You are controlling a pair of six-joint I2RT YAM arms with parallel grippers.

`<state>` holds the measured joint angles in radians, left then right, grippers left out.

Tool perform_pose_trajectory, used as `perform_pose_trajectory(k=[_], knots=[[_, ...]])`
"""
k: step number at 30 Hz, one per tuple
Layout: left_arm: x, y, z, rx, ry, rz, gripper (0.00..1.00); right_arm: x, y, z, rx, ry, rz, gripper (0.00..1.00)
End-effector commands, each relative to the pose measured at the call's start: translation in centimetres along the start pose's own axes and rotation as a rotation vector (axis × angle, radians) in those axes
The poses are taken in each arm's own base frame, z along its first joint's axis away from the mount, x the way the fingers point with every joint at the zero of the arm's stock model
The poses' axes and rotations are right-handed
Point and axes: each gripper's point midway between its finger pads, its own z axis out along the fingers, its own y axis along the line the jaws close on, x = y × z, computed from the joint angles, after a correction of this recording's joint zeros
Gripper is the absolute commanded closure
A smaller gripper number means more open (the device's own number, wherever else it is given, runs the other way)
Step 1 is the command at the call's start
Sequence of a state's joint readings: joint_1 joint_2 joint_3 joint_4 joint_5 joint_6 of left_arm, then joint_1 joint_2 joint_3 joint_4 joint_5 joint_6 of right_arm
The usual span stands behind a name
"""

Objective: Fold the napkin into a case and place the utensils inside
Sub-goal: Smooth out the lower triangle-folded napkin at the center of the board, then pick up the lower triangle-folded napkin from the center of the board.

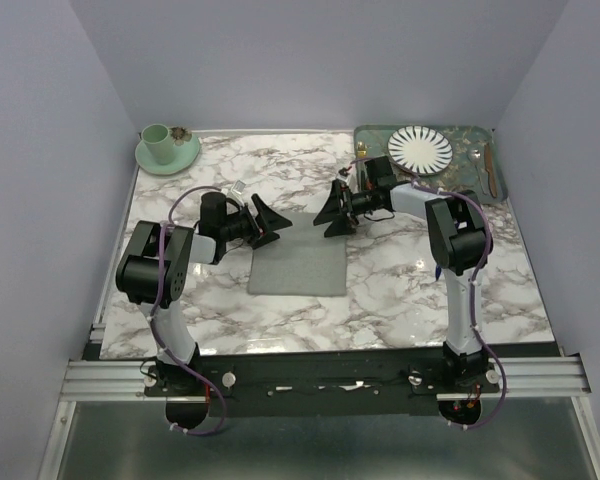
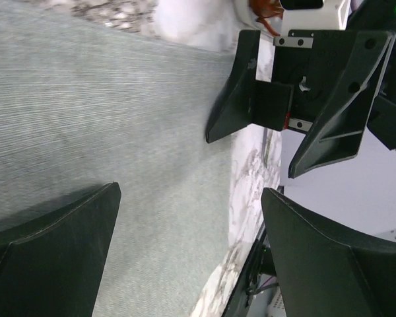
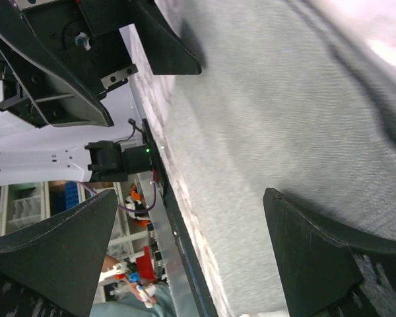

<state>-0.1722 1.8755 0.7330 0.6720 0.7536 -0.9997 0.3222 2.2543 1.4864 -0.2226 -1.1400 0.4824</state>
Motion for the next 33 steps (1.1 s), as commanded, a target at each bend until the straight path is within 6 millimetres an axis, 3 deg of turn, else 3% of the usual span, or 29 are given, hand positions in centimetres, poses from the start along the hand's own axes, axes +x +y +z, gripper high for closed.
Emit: perform_pose_trajectory(k=[1, 5, 8, 9, 10, 11, 12, 13, 14, 15, 16, 18, 21, 24, 28, 33], knots=[[1.4, 3.0, -0.6, -0.079, -0.028, -0.081, 0.01, 1.1, -2.6, 1.3, 0.011, 0.033, 0.045, 0.0], [4.1, 3.9, -2.4, -0.119, 0.024, -0.096, 0.01, 3.6, -3.4, 1.4, 0.011, 0.067, 0.09, 0.0], [5.3, 2.1, -3.7, -0.067, 0.072, -0.021, 0.01, 5.2, -1.8, 1.1, -0.004, 0.086, 0.049, 0.0], [5.3, 0.6, -4.3, -0.036, 0.082, 0.022, 0.01, 5.0, -1.0, 0.8, -0.009, 0.079, 0.029, 0.0], [4.7, -0.3, -4.5, -0.025, 0.077, 0.081, 0.01, 4.7, -0.3, 0.5, -0.005, 0.07, 0.007, 0.0], [4.1, -0.6, -4.6, -0.025, 0.077, 0.203, 0.01, 3.3, 1.9, -0.2, -0.003, 0.043, -0.062, 0.0], [4.4, -0.4, -5.4, -0.083, 0.112, 0.232, 0.01, 3.6, 2.6, -0.7, 0.026, 0.054, -0.044, 0.0], [2.1, -1.4, -5.3, -0.12, 0.07, 0.329, 0.01, 2.8, 2.9, -1.2, 0.079, 0.029, -0.08, 0.0], [1.1, -1.1, -5.7, -0.158, 0.072, 0.464, 0.01, 2.4, 3.6, -1.7, 0.098, 0.017, -0.099, 0.0], [1.2, -0.7, -6.6, -0.216, 0.1, 0.476, 0.01, 2.0, 5.3, -2.6, 0.123, 0.005, -0.119, 0.0], [-0.9, -1.3, -6.9, -0.266, 0.06, 0.542, 0.01, 1.5, 5.2, -3.2, 0.18, -0.016, -0.154, 0.0], [-2.1, -1.2, -8.2, -0.334, 0.061, 0.639, 0.01, 1.2, 5.8, -4.5, 0.256, -0.024, -0.165, 0.0], [-4.3, -2.1, -9.6, -0.397, -0.014, 0.703, 0.01, 0.8, 3.1, -6.3, 0.451, -0.021, -0.193, 0.0], [-5.3, -2.8, -10.7, -0.403, -0.074, 0.702, 0.01, 0.4, 1.3, -7.2, 0.538, -0.004, -0.196, 0.11], [-4.7, -2.9, -11.0, -0.387, -0.1, 0.647, 0.01, 0.1, -0.5, -7.1, 0.58, 0.042, -0.147, 0.24], [-4.2, -3.5, -11.4, -0.369, -0.117, 0.645, 0.01, -0.4, -3.1, -7.0, 0.597, 0.054, -0.09, 0.28]])
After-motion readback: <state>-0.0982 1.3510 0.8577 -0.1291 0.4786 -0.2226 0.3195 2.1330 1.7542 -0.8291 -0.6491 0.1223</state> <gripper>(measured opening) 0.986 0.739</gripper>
